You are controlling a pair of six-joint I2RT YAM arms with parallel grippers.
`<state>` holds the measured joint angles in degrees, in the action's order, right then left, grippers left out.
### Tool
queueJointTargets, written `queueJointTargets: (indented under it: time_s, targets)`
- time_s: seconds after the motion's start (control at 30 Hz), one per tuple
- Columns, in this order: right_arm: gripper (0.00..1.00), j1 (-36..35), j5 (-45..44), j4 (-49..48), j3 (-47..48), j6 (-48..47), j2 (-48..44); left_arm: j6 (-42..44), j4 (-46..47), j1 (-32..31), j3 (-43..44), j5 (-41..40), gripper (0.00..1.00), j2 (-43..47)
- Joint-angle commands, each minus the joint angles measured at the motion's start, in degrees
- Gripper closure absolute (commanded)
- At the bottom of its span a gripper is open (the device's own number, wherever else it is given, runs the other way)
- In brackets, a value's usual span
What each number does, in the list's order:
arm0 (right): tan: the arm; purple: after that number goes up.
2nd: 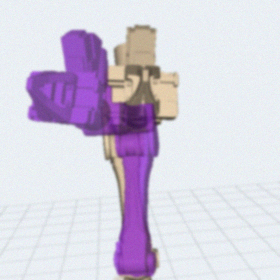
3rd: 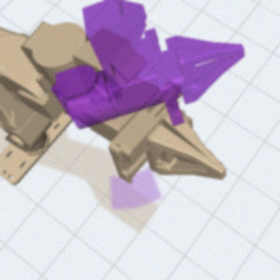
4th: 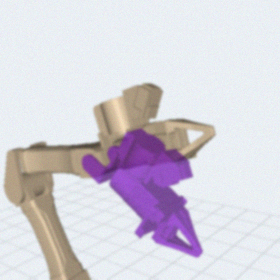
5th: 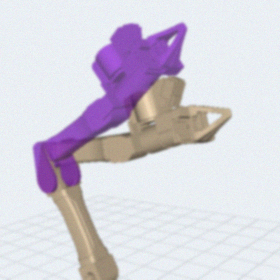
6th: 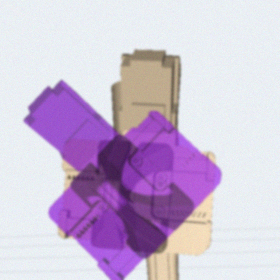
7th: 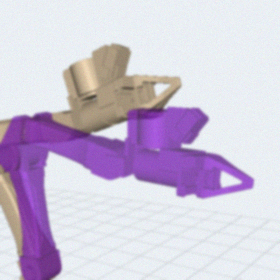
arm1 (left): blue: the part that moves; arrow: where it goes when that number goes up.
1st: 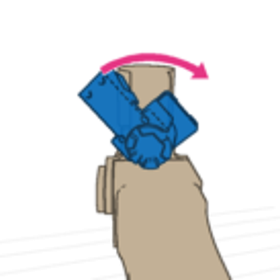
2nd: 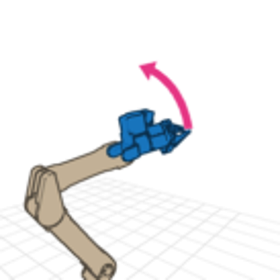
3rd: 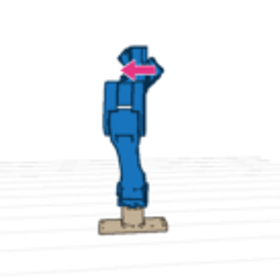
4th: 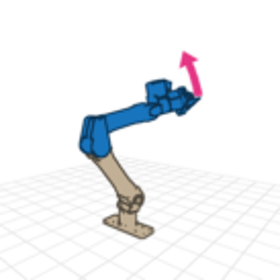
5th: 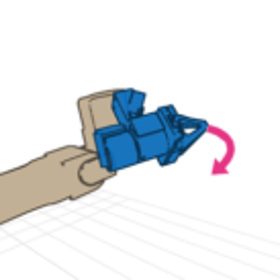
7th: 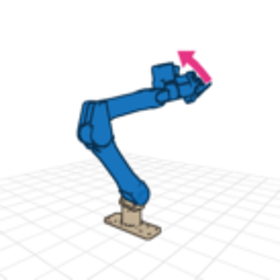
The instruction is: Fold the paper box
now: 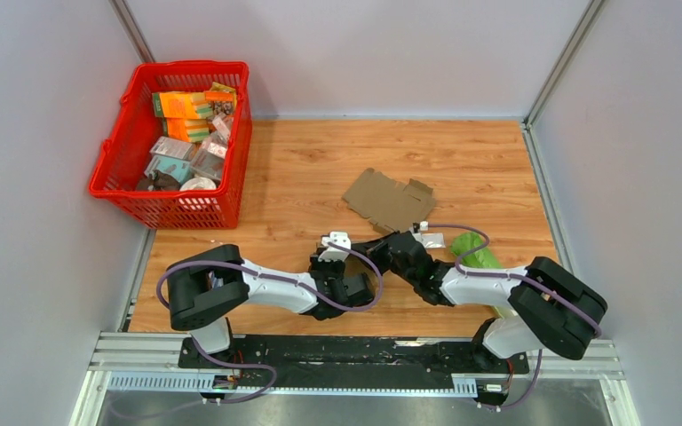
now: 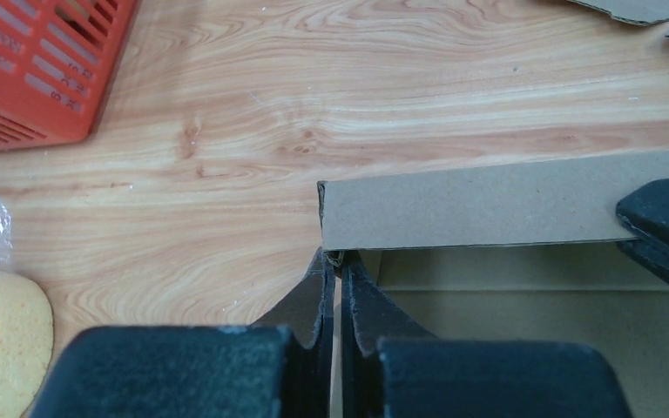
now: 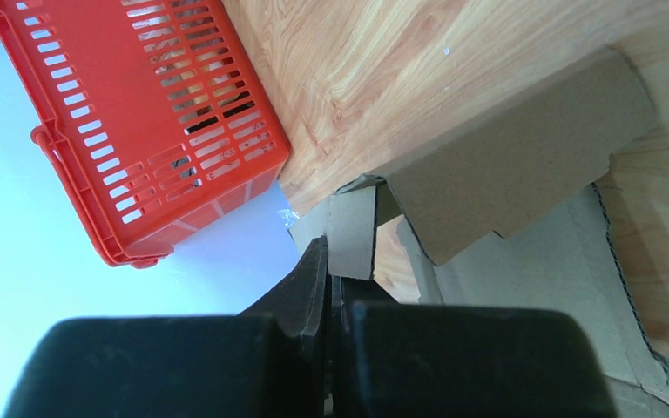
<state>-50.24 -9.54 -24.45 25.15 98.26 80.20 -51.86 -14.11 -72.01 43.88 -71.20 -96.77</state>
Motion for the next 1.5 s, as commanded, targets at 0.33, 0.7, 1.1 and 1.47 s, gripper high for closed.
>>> queueJointTargets:
  time_s: [0.33,0.7,1.1,1.47]
  targets:
    - [1.0,-3.72,0.4,13.19,0.17,-0.61,-2.95,-3.87,-15.06,1.52,5.41,6.33,1.0,-3.24]
    - [1.0,-1.97,-1.27,12.66,-1.15,-2.72,-4.44,18.79,11.38,0.46,-9.24,13.8,0.73,11.94]
    - [1.0,-0.56,-0.57,12.76,-1.33,-1.84,-4.44,27.68,30.18,0.46,-29.28,28.91,0.68,38.93]
    - [1.0,-0.48,0.49,11.61,-0.89,-0.88,-3.03,32.08,38.63,0.46,-30.0,31.39,0.62,35.0]
